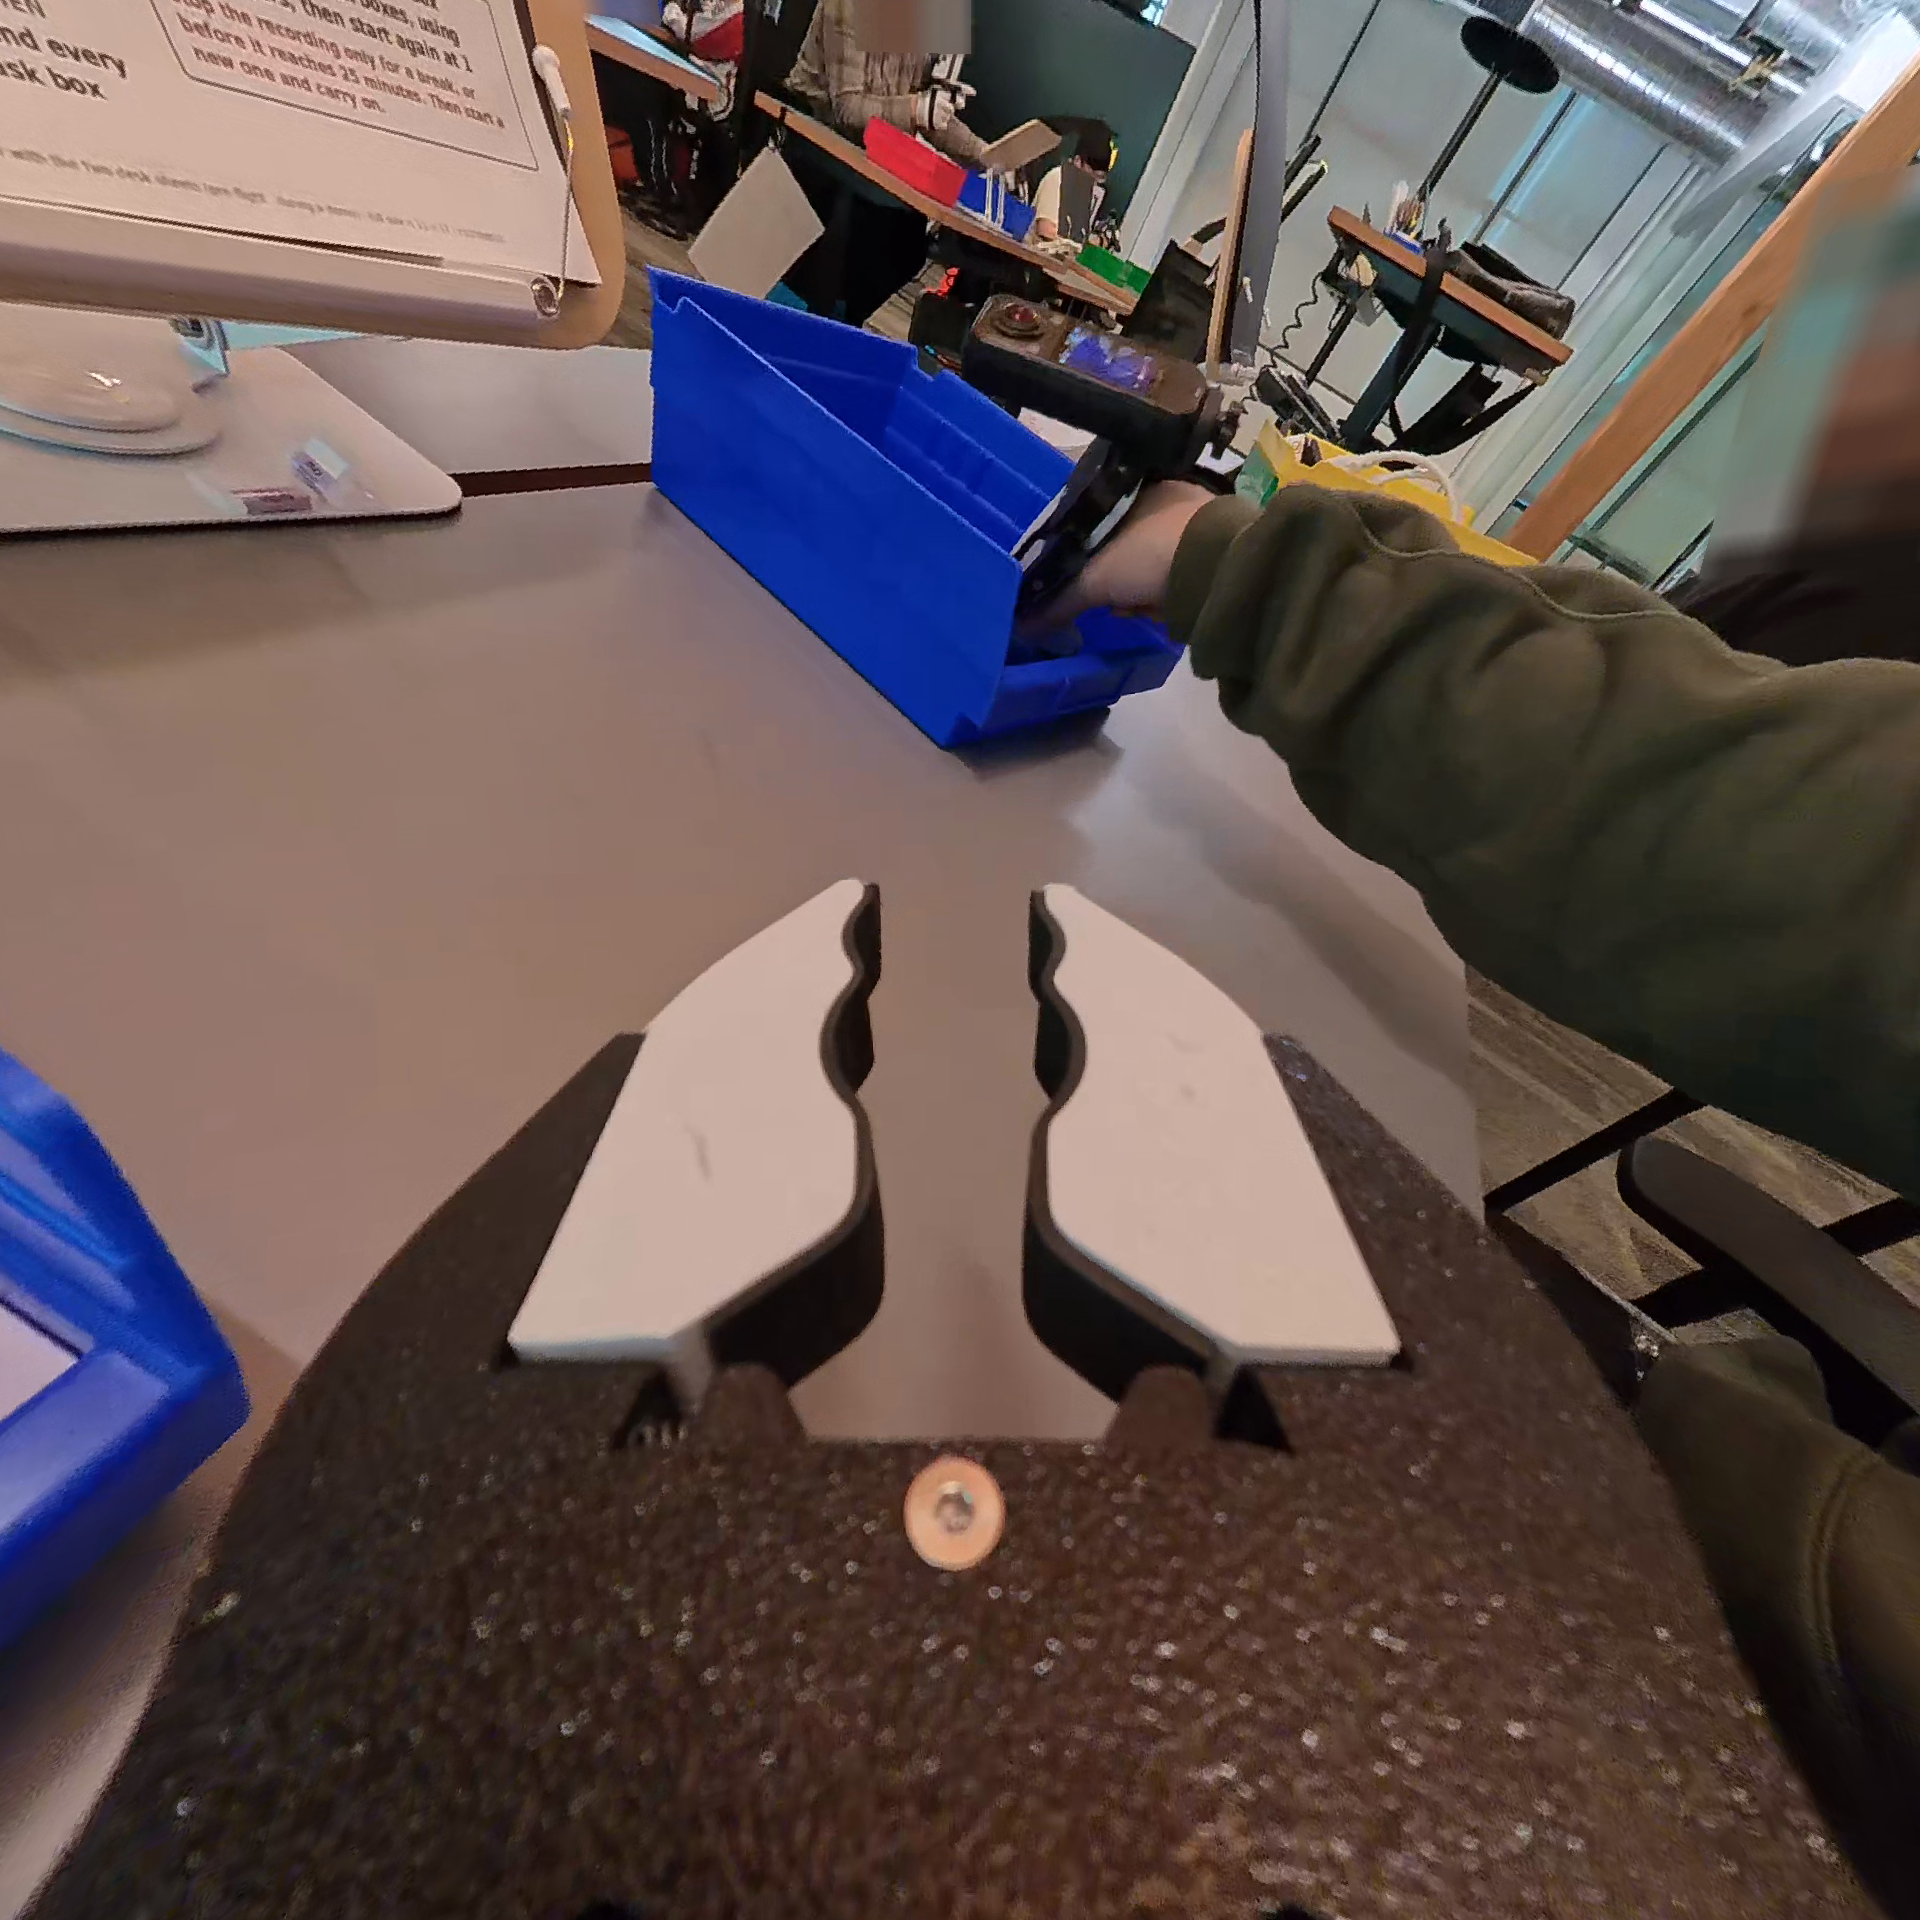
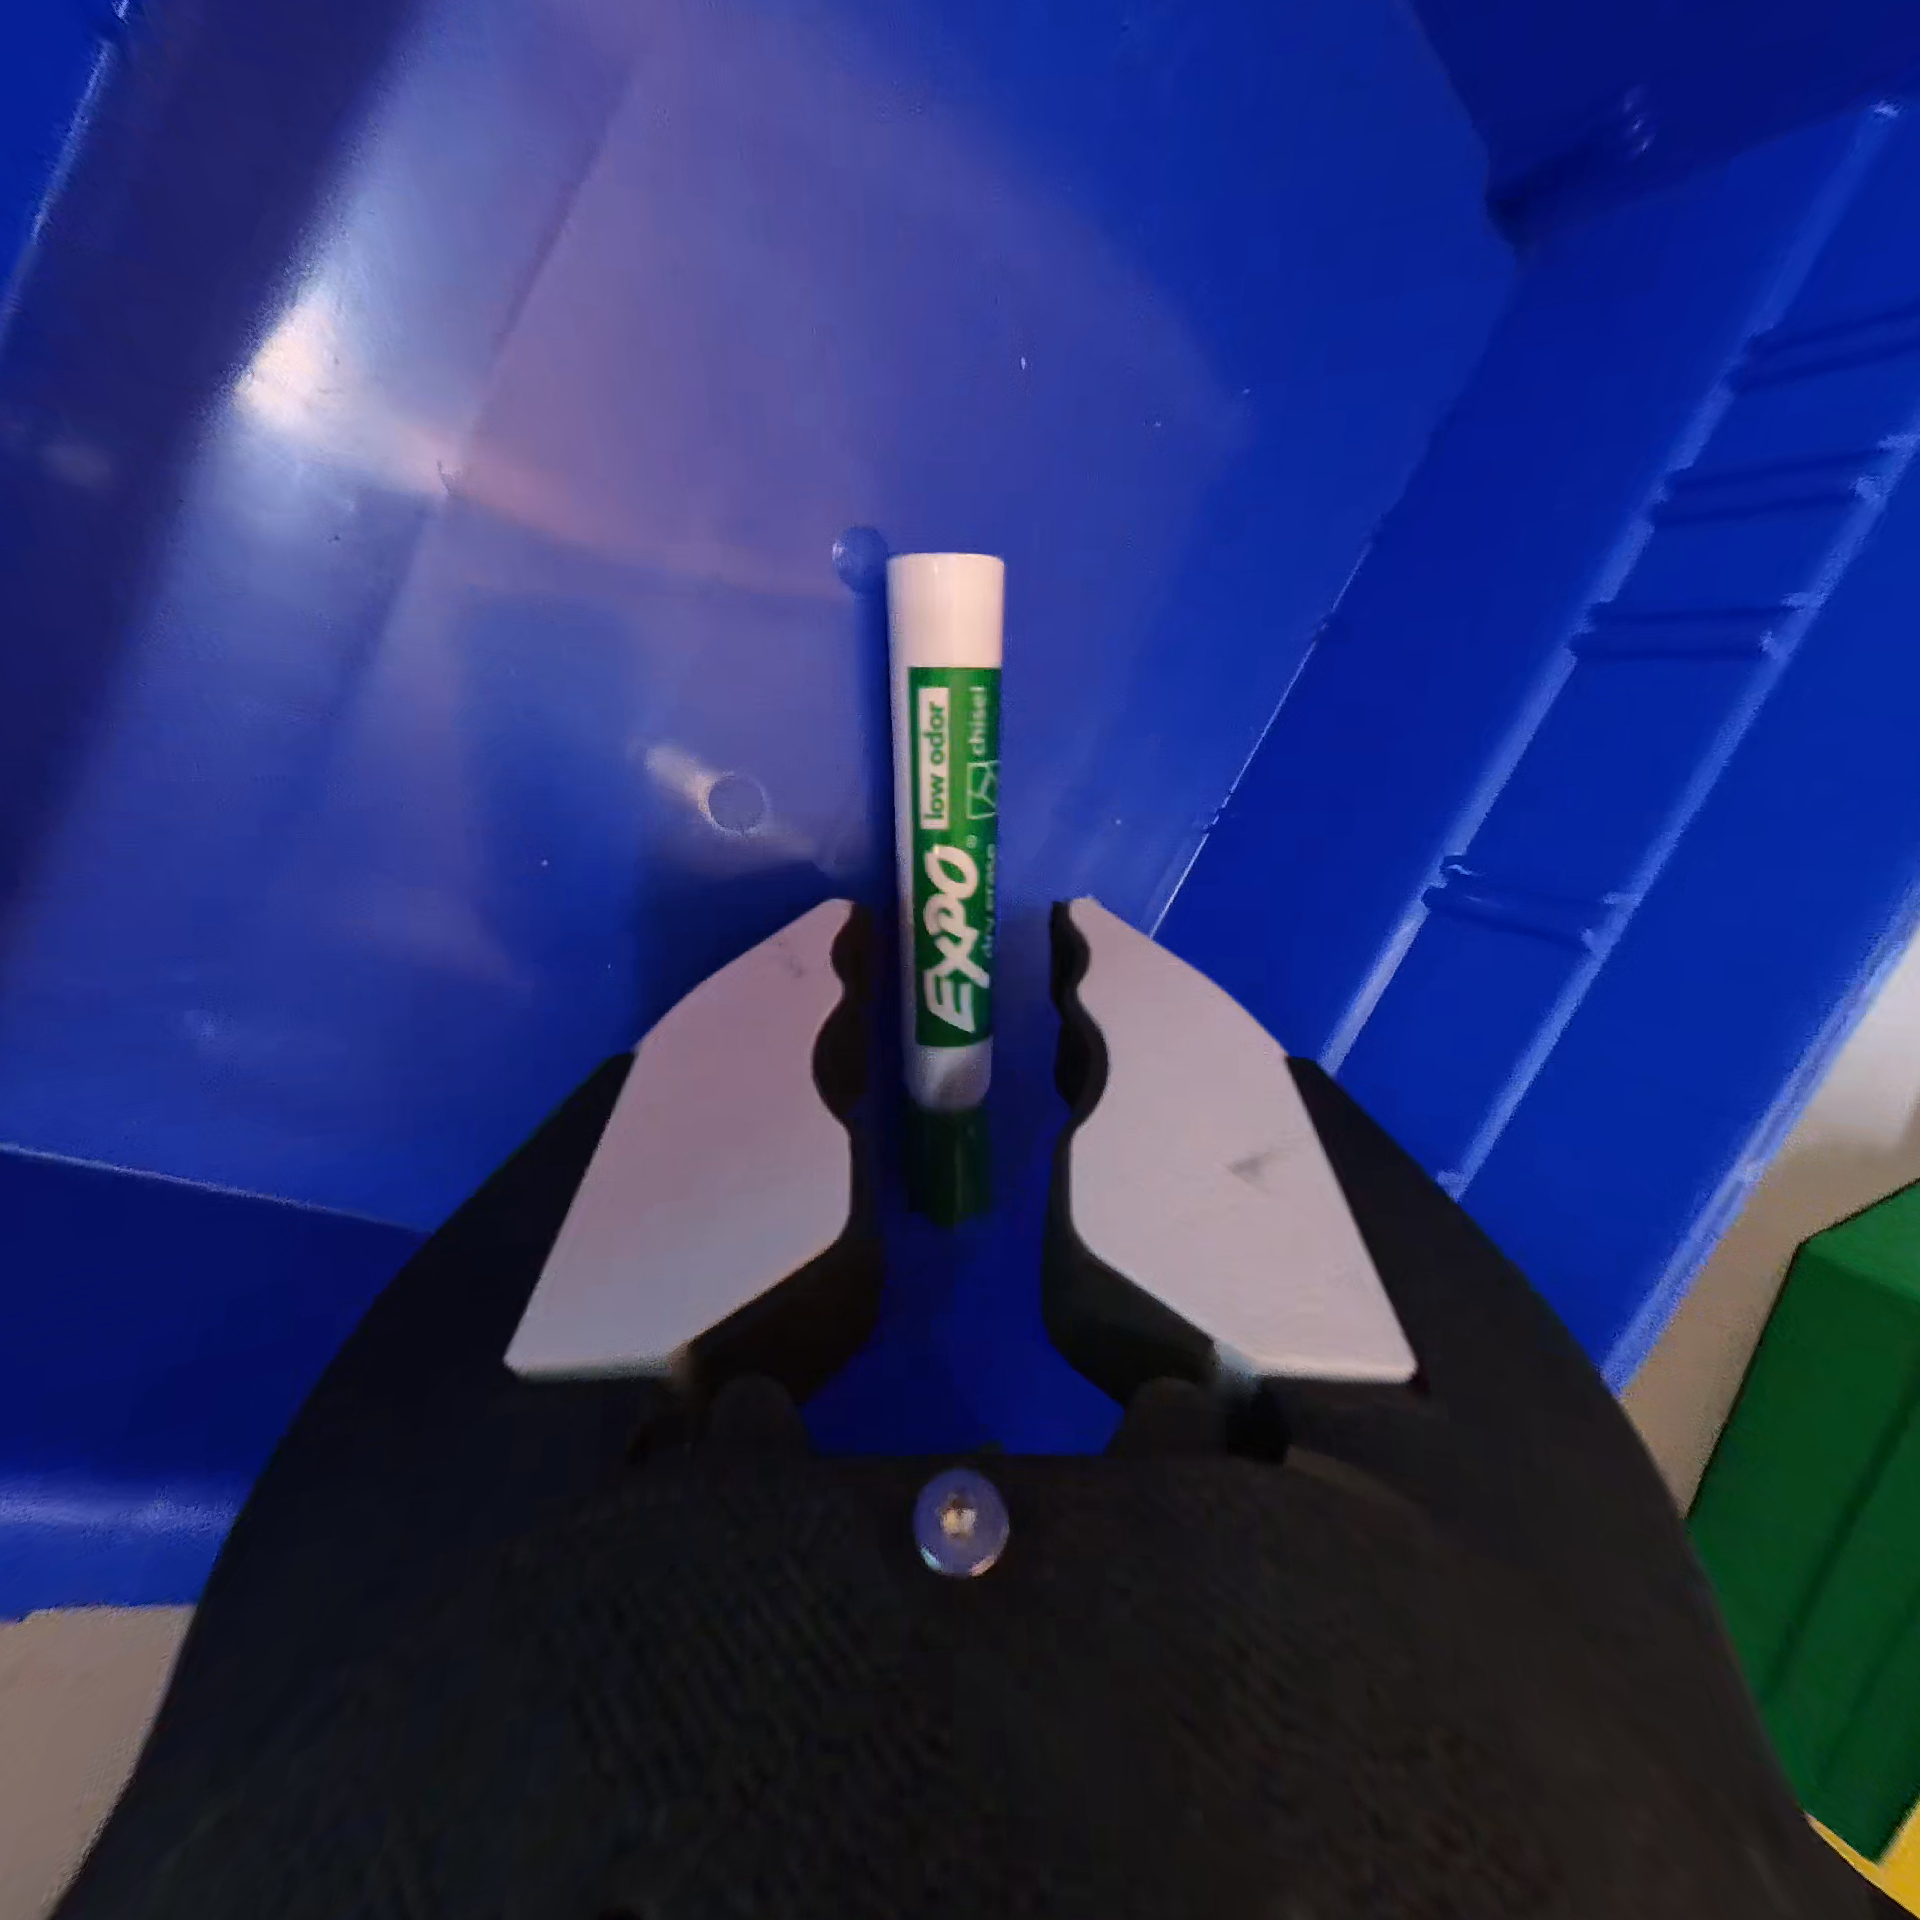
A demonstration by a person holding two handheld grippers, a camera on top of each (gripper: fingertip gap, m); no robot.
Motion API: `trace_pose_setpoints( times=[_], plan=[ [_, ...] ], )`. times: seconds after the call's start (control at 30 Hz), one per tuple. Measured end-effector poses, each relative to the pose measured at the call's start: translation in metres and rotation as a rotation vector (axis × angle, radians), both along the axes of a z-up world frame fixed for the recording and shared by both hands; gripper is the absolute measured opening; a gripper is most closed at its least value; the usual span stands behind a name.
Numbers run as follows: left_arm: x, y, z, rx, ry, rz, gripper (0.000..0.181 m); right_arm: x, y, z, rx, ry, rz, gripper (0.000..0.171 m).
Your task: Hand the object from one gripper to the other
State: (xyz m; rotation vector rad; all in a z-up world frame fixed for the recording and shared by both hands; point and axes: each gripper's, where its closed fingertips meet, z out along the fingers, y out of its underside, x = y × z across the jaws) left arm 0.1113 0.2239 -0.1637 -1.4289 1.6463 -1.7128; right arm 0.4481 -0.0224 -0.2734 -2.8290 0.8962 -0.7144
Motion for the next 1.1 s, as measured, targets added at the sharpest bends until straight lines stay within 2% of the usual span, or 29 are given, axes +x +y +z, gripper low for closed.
trace_pose_setpoints(
  times=[0.1, 0.33, 0.47, 0.57, 0.73, 0.9, 0.97, 1.1],
  plan=[
    [0.0, 0.002, 0.0, 0.002, 0.0, 0.003, 0.027, 0.0, 0.002, 0.015, 0.058, -0.036, -0.006, 0.054],
    [-0.001, 0.009, -0.001, 0.012, 0.006, 0.024, 0.027, -0.028, 0.03, 0.081, 0.476, -0.256, 0.09, 0.075],
    [-0.003, 0.012, 0.003, 0.041, 0.0, 0.039, 0.027, -0.071, 0.048, 0.118, 0.825, -0.4, 0.166, 0.078],
    [-0.009, 0.022, 0.014, 0.107, -0.022, 0.081, 0.027, -0.11, 0.058, 0.129, 1.035, -0.481, 0.245, 0.076],
    [-0.033, 0.084, 0.032, 0.245, 0.003, 0.33, 0.026, -0.147, 0.062, 0.127, 1.28, -0.553, 0.292, 0.072],
    [-0.063, 0.167, 0.016, 0.429, 0.226, 0.54, 0.033, -0.157, 0.063, 0.117, 1.324, -0.574, 0.349, 0.068],
    [-0.06, 0.183, 0.018, 0.544, 0.226, 0.492, 0.038, -0.161, 0.067, 0.11, 1.322, -0.545, 0.387, 0.068],
    [-0.038, 0.193, 0.006, 0.918, 0.261, 0.179, 0.058, -0.171, 0.074, 0.105, 1.328, -0.491, 0.456, 0.069]
  ],
)
